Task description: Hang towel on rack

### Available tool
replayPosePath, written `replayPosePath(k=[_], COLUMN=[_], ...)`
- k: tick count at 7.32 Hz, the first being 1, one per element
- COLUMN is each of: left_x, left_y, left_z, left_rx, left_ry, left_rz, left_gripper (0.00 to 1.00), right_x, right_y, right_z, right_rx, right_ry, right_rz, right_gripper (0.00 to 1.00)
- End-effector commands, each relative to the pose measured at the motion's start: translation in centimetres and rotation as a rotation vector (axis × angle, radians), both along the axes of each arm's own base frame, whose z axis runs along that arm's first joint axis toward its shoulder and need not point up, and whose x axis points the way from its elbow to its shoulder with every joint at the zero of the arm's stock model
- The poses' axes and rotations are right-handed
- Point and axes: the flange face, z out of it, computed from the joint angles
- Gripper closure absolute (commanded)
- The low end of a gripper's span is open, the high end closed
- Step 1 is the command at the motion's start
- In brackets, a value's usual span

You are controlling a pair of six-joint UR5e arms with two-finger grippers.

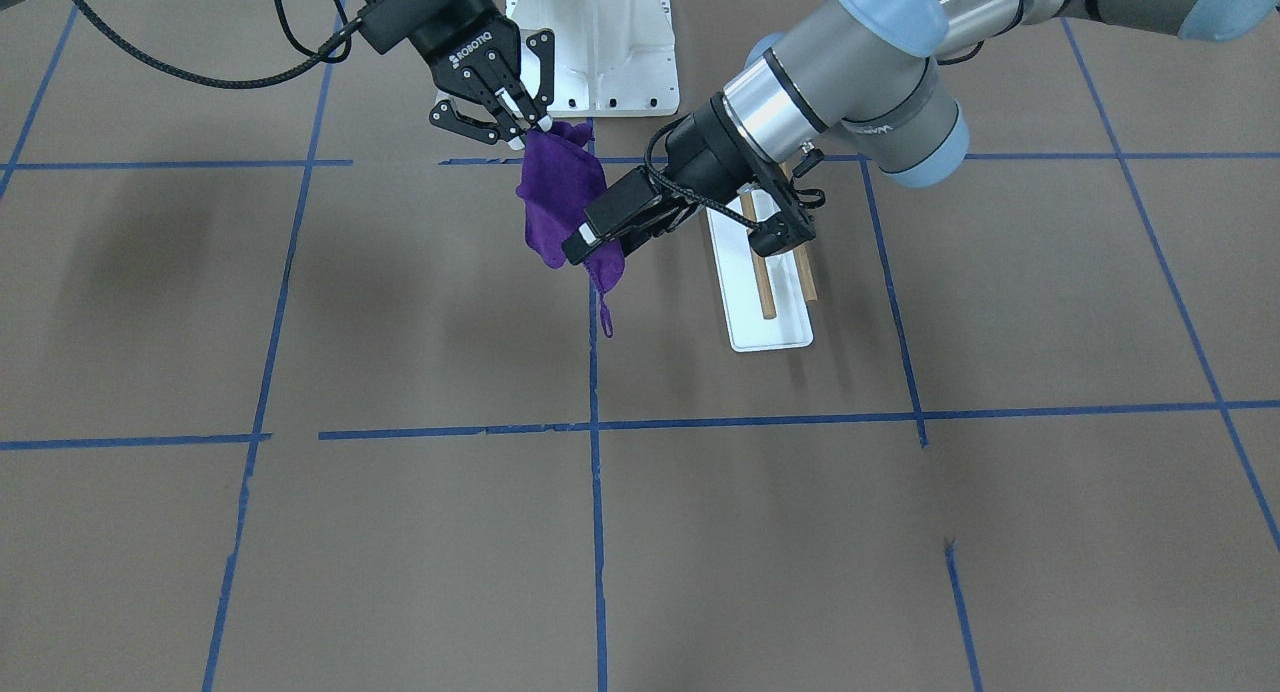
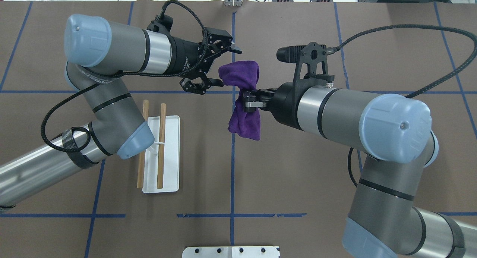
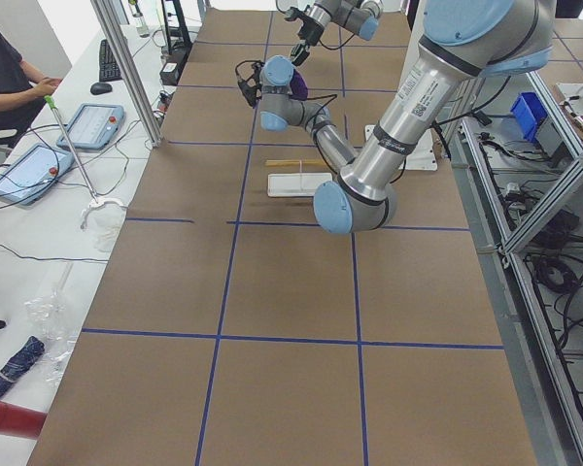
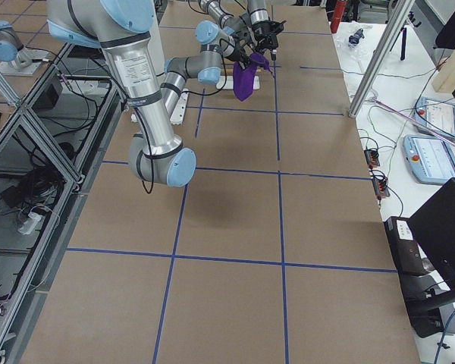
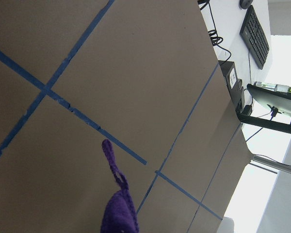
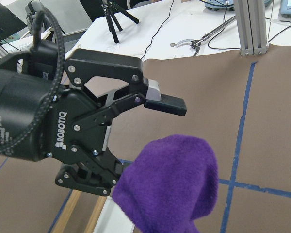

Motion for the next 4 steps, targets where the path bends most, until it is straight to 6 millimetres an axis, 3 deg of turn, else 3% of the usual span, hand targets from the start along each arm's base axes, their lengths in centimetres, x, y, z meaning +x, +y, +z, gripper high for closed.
replayPosePath(k=[1, 2, 3, 4], left_x=[0.36, 0.34, 0.25, 0.24], left_y=[0.23, 0.24, 0.28, 0.29], left_z=[-0.31, -0.33, -0.28, -0.29], left_rx=[0.002, 0.007, 0.015, 0.016], left_ry=[0.004, 0.004, 0.001, 0.002], left_rz=[0.007, 0.006, 0.012, 0.012], left_gripper=[0.40, 0.87, 1.00, 1.00], right_x=[0.00, -0.01, -0.02, 0.03], right_y=[0.11, 0.12, 0.13, 0.07], right_z=[0.08, 0.15, 0.16, 0.23], right_rx=[0.002, 0.001, 0.001, 0.002], right_ry=[0.002, 0.003, 0.003, 0.005], right_rz=[-0.007, -0.009, -0.011, -0.009], right_gripper=[1.00, 1.00, 1.00, 1.00])
